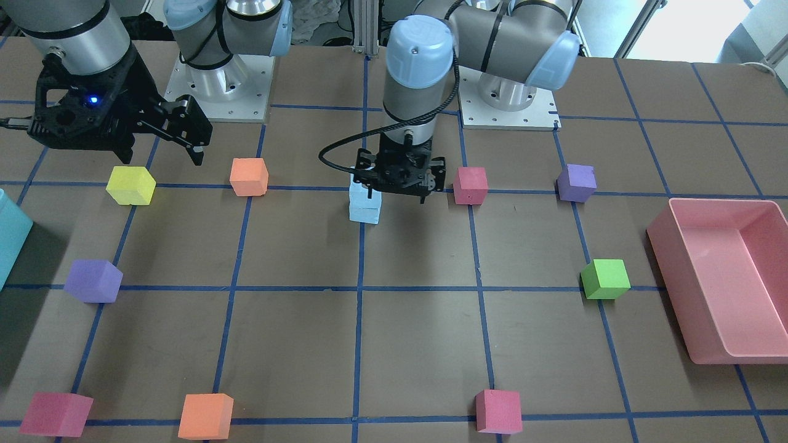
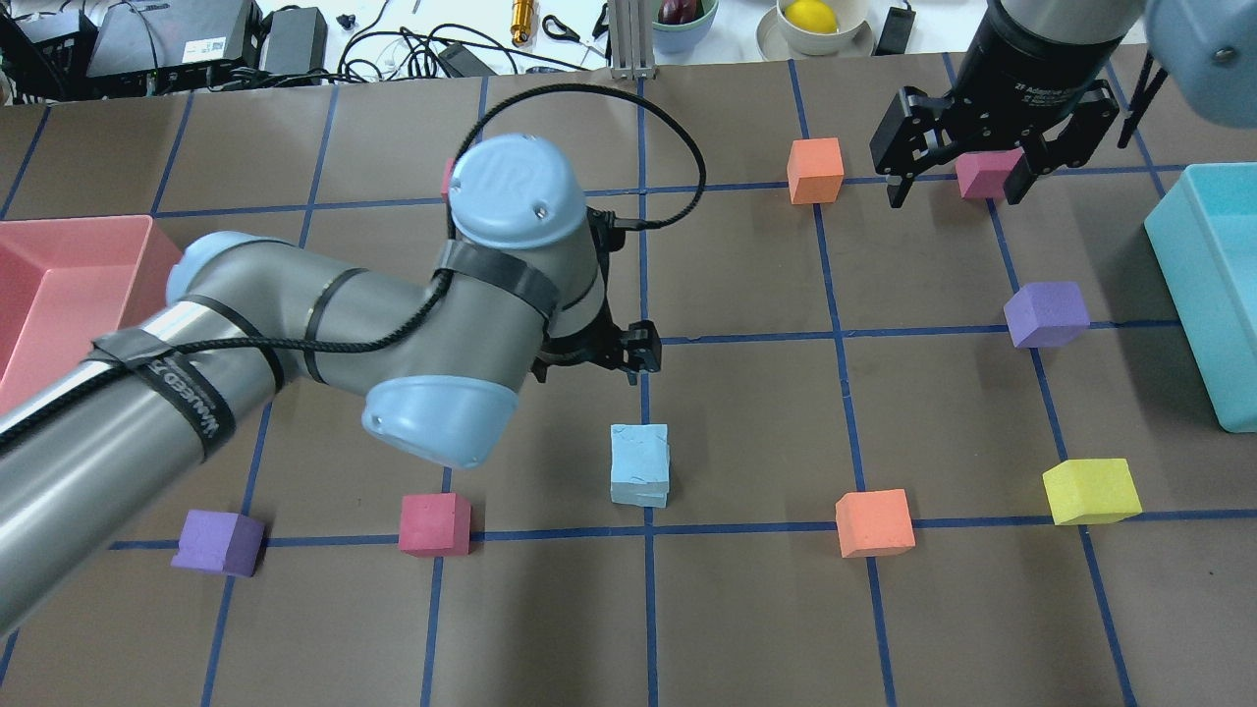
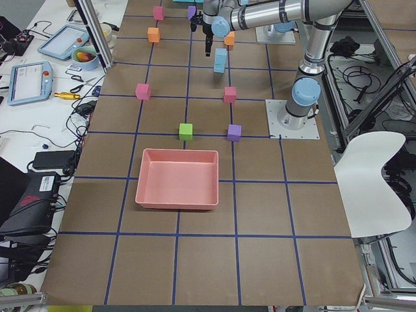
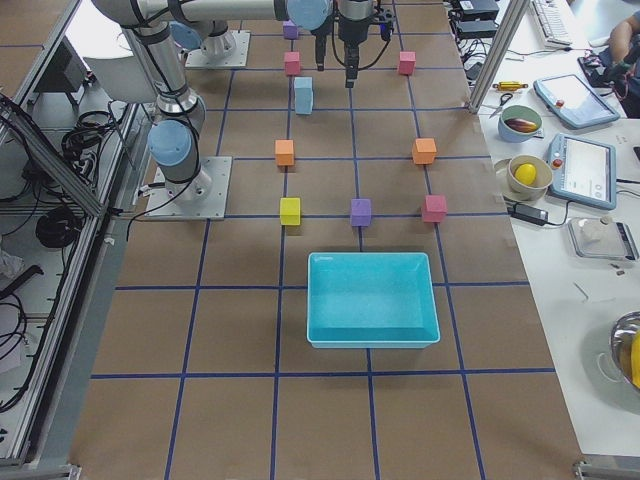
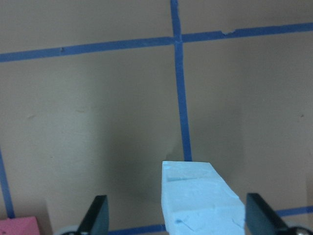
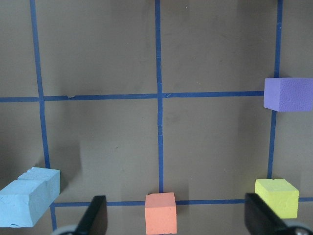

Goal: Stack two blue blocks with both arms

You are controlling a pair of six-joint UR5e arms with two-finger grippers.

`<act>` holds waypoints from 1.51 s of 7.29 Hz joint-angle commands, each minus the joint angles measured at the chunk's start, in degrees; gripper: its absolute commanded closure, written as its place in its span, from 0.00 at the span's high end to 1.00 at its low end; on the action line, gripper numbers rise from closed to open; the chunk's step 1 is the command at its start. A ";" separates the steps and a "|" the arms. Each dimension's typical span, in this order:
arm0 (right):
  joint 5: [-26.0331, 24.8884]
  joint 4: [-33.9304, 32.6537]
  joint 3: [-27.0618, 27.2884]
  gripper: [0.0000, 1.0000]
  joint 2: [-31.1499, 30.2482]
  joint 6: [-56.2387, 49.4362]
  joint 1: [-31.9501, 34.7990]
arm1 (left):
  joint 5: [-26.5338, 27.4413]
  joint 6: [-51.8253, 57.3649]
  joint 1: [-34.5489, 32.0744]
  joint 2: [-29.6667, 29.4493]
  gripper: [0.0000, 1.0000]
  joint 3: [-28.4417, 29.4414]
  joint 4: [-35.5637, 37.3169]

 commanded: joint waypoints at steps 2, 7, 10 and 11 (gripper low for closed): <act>-0.06 -0.02 0.04 1.00 0.04 -0.01 0.14 | 0.14 13.33 13.12 2.25 1.00 16.90 -24.00; -0.07 -0.36 -0.31 1.00 0.21 -0.89 0.23 | 1.89 18.74 20.01 5.24 1.00 22.85 -26.30; -0.33 -0.63 0.04 1.00 0.13 -0.89 0.14 | 2.07 18.56 19.75 5.59 1.00 22.94 -25.23; -0.07 -0.72 0.04 1.00 0.13 -0.80 0.23 | 2.24 18.65 19.83 5.67 1.00 22.77 -25.23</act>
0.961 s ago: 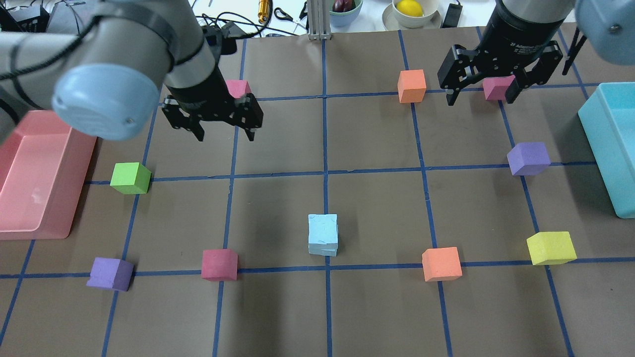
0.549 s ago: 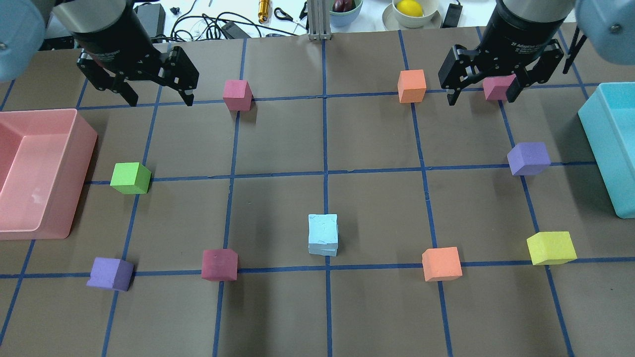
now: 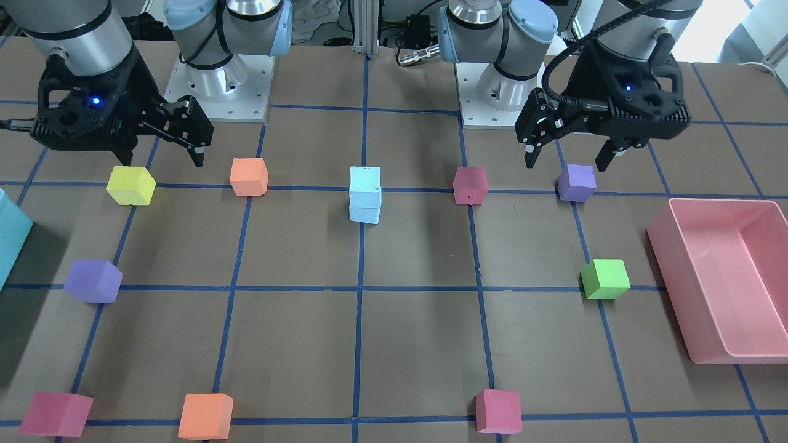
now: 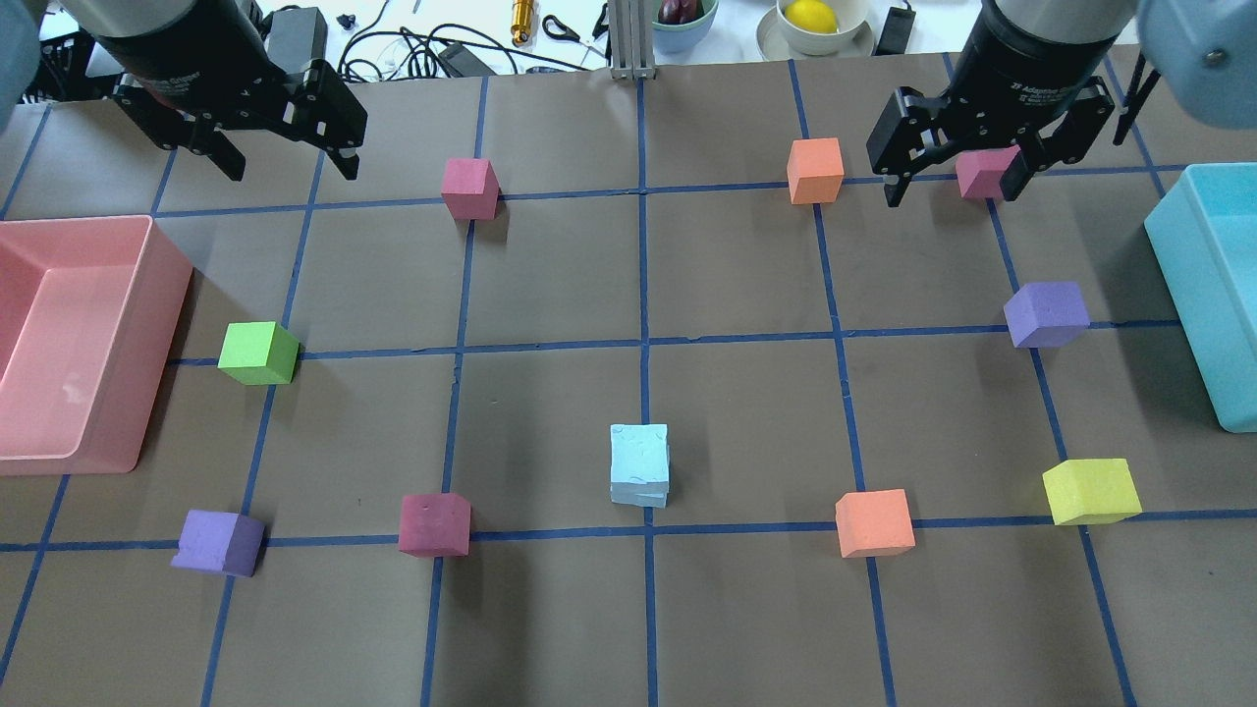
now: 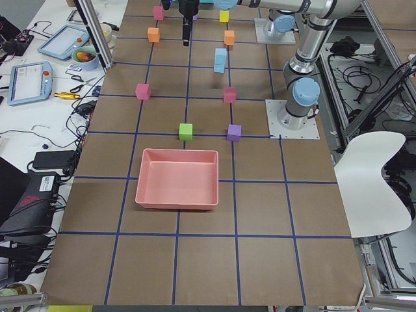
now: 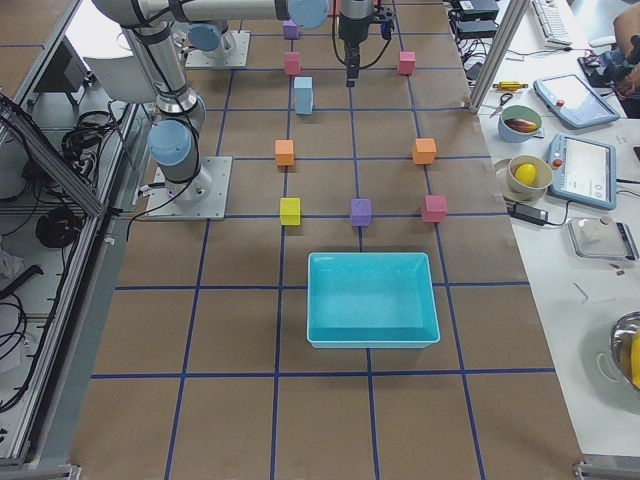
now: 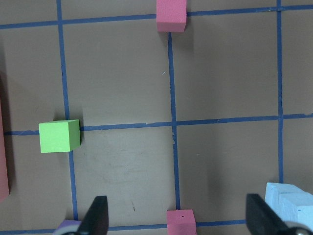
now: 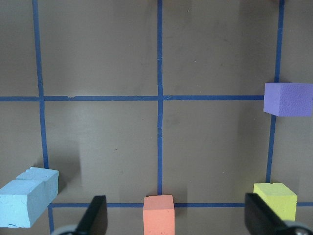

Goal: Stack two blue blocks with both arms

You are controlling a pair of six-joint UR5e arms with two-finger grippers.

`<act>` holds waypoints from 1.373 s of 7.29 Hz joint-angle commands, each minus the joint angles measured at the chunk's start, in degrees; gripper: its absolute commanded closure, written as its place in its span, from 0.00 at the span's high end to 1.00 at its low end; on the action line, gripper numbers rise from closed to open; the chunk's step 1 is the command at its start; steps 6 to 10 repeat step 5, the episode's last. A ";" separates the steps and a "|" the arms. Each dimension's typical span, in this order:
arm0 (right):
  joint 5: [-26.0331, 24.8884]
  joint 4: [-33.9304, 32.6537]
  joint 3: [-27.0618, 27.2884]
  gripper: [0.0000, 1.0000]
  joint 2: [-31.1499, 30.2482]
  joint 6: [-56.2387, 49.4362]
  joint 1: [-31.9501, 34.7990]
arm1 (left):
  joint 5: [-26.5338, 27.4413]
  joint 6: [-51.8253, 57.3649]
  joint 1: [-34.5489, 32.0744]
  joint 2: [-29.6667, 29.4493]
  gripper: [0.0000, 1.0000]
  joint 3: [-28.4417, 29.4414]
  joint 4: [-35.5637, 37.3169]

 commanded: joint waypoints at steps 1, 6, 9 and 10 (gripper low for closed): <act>0.21 -0.13 -0.04 1.00 0.08 -0.01 -0.02 | 1.15 0.14 -0.11 0.67 1.00 0.19 -0.10; 0.30 -0.13 0.22 1.00 0.00 0.07 -0.02 | 2.21 0.41 -0.20 1.64 1.00 -0.60 -0.62; 0.30 -0.13 0.22 1.00 0.00 0.07 -0.02 | 2.21 0.41 -0.20 1.64 1.00 -0.60 -0.62; 0.30 -0.13 0.22 1.00 0.00 0.07 -0.02 | 2.21 0.41 -0.20 1.64 1.00 -0.60 -0.62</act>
